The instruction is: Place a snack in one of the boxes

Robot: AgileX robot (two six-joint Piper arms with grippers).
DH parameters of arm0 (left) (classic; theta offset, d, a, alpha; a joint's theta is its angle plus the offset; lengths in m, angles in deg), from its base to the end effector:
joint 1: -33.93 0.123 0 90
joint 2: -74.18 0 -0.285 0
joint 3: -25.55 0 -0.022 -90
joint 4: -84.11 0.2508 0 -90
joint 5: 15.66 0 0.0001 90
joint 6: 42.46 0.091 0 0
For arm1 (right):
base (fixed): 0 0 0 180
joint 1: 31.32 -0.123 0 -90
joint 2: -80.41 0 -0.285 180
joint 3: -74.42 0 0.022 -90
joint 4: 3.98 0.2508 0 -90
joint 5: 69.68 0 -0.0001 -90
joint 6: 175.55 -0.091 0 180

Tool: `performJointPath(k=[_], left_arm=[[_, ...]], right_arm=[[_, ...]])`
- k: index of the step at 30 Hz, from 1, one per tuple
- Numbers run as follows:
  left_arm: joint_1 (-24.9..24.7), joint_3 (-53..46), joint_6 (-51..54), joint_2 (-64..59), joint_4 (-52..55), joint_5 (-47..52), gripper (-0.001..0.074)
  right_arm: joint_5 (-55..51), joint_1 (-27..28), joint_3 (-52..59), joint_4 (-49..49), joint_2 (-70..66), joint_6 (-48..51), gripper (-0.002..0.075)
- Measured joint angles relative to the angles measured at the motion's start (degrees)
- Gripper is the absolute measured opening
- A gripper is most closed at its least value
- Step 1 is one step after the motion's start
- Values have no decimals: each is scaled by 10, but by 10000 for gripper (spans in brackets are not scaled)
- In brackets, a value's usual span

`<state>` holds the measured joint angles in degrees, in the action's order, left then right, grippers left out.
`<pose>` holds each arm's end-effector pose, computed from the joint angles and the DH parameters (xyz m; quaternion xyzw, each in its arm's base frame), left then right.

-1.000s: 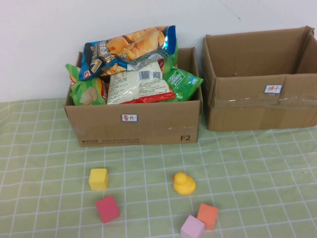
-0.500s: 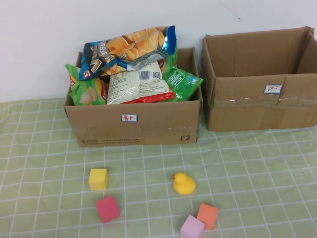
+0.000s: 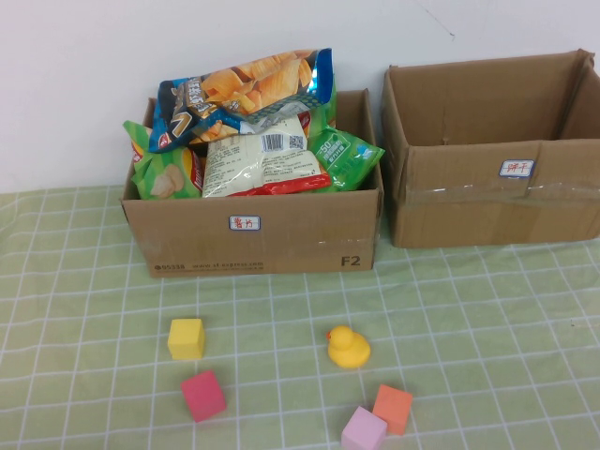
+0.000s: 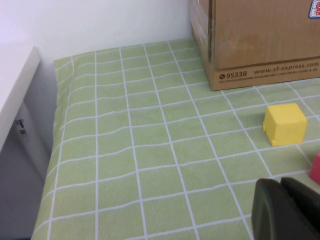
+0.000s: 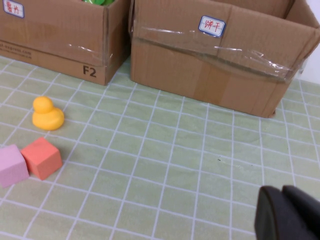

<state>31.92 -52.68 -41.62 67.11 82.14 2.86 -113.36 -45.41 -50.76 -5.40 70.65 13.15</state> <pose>0.0536 -0.0029 0.1787 0.0101 0.7869 -0.0207 0.6166 0.0223 0.0040 0.2702 -0.1623 0.7939 0.0154 0.5858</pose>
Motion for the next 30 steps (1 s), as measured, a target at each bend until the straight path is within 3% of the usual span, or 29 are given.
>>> performJointPath(k=[21,30], left_arm=[[0,0,-2,1,-2,0,-2],[0,0,-2,1,-2,1,-2]], right_arm=[[13,0,4,4,7,0,-2],[96,32,98,14,28,-5,-2]])
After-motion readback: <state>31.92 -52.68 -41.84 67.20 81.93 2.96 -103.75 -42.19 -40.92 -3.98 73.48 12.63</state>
